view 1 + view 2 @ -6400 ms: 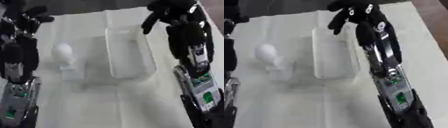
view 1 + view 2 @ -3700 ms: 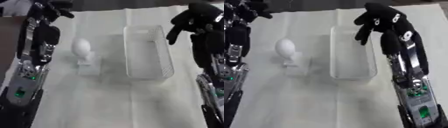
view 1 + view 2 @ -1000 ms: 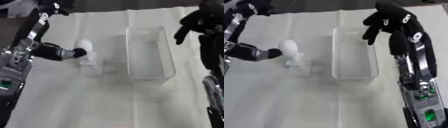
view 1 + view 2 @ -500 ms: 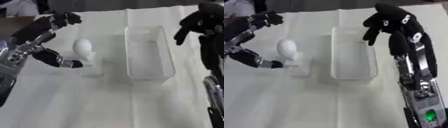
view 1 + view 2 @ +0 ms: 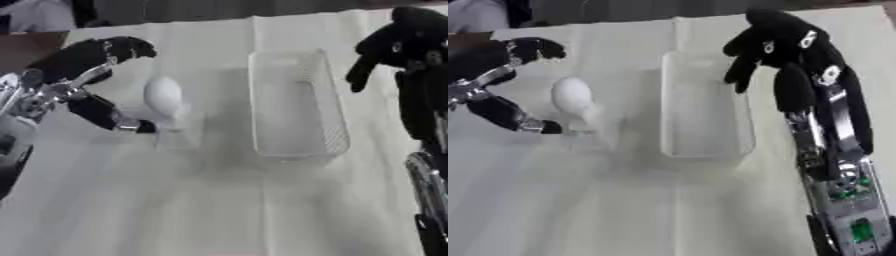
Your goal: Pick up objects on the table and place them in the box.
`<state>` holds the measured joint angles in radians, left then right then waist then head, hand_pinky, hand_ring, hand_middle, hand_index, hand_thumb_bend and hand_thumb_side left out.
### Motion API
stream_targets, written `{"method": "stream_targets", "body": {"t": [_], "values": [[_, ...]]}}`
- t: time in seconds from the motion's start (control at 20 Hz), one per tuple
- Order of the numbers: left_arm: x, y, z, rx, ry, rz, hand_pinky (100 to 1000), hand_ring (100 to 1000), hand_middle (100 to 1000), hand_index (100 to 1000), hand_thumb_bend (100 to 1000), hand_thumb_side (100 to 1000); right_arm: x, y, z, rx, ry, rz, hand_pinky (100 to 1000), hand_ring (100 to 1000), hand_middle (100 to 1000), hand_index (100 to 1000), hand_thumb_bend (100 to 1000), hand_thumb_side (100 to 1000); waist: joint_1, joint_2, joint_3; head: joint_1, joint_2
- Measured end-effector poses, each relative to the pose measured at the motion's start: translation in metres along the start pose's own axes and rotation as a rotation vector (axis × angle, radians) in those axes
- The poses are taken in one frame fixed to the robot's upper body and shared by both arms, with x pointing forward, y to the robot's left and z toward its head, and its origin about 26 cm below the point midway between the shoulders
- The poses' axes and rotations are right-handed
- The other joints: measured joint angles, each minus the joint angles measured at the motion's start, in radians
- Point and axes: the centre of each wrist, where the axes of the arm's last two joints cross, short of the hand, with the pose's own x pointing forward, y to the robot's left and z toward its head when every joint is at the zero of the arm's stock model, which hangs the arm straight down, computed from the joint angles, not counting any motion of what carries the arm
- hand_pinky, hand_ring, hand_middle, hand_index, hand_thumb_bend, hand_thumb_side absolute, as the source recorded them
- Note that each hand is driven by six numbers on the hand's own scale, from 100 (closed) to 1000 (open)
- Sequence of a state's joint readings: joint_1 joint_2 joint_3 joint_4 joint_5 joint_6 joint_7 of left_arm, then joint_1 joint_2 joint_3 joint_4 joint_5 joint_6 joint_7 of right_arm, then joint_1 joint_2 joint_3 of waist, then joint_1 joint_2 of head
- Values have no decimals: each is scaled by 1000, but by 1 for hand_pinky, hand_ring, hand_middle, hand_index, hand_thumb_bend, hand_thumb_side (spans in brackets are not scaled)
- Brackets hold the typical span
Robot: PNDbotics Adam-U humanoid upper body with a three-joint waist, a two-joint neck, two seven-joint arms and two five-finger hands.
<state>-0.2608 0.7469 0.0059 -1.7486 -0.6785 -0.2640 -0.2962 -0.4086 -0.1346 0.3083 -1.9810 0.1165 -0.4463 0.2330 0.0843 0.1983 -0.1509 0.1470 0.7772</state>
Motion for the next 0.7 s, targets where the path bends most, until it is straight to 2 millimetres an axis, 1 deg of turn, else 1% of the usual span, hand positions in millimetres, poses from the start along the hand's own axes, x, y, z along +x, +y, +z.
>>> {"method": "stream_targets", "body": {"t": [0.2,0.45,0.5,0.7], "values": [[-3,0,-5,-8,-4,-1,719,823,877,926,940,675,0,1,0,3,1,-4,324,469,614,873,100,845,2,0,-2,-16,0],[0,3,-11,-9,-37,-1,706,815,884,924,931,679,0,2,1,8,7,-8,323,467,613,873,100,843,8,0,-7,-25,0],[0,2,-11,-11,-44,5,687,800,885,916,938,671,0,2,1,8,8,-8,323,467,613,872,100,843,9,0,-7,-28,0],[4,-1,-14,10,-84,70,666,792,893,915,935,654,0,2,2,7,13,-10,321,465,612,872,100,843,14,0,-8,-34,0]]}}
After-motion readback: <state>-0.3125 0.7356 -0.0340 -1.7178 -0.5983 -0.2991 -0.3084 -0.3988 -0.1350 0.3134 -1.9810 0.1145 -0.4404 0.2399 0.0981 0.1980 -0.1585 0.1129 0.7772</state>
